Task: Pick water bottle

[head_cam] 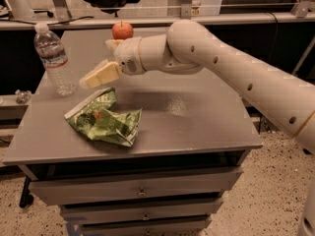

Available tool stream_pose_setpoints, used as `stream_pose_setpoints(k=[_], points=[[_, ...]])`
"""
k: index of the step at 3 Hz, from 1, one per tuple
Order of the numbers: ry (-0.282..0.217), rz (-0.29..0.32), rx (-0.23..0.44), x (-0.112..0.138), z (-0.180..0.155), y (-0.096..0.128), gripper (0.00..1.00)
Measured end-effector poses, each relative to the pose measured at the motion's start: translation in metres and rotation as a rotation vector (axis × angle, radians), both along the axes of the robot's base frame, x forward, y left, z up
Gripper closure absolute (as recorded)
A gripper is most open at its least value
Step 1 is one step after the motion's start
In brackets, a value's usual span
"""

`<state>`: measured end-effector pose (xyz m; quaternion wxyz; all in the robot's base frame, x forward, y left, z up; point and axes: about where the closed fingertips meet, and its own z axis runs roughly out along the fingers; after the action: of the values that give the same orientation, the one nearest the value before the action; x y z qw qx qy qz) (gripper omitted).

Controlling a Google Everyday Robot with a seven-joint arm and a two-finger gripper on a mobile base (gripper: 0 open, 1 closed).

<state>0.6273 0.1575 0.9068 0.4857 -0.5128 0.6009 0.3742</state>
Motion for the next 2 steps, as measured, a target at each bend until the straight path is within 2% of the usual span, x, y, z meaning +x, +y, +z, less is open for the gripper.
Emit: stream_pose_setpoints(k=[2], points=[[-0.015, 0.026, 0.134, 0.016, 0.004, 0.067, 0.0]])
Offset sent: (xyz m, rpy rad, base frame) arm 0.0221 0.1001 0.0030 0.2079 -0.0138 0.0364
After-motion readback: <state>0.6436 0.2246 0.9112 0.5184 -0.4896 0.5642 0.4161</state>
